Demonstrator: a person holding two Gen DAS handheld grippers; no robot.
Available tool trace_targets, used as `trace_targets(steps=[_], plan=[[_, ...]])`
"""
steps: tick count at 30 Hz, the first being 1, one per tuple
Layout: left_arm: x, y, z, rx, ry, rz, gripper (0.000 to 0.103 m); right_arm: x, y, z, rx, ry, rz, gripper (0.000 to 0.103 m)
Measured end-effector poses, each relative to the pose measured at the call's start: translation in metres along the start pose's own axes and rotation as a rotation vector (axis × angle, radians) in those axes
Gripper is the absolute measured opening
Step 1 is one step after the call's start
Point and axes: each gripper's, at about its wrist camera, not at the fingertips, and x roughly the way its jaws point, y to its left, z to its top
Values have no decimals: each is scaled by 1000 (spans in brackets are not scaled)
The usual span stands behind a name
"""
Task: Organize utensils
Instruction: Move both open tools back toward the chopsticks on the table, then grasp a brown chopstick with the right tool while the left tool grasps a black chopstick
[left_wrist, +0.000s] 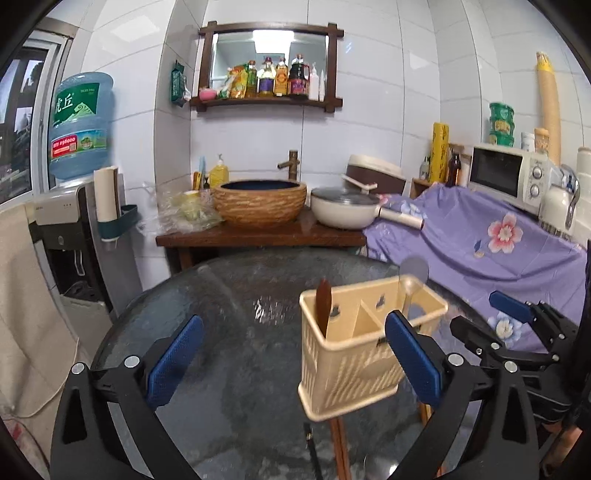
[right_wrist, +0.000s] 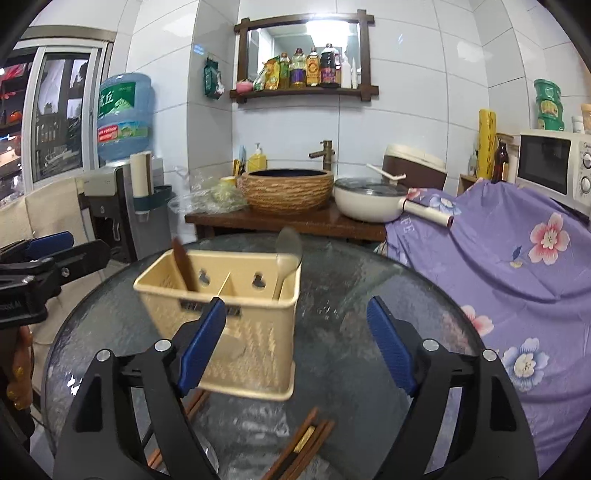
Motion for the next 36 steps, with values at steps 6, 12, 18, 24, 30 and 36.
trace_targets(steps=[6, 12, 18, 24, 30, 36], plan=[[-6, 4, -34, 16, 71, 18, 97, -10, 11, -38, -17, 98, 10, 79], [0, 12, -62, 13, 151, 38, 97, -10, 10, -70, -10, 188, -28, 79], [8, 29, -93, -33, 237, 42, 97, -9, -1, -96, 5, 268, -69, 79], [17, 33, -118, -39, 313, 41, 92, 0, -16, -122, 35, 363, -101, 79], [24, 31, -124, -43, 352, 15, 81, 6, -23, -129, 92, 409, -96, 74], [30, 23, -125, -43, 376, -27, 69, 11, -15, -129, 80, 421, -81, 70]])
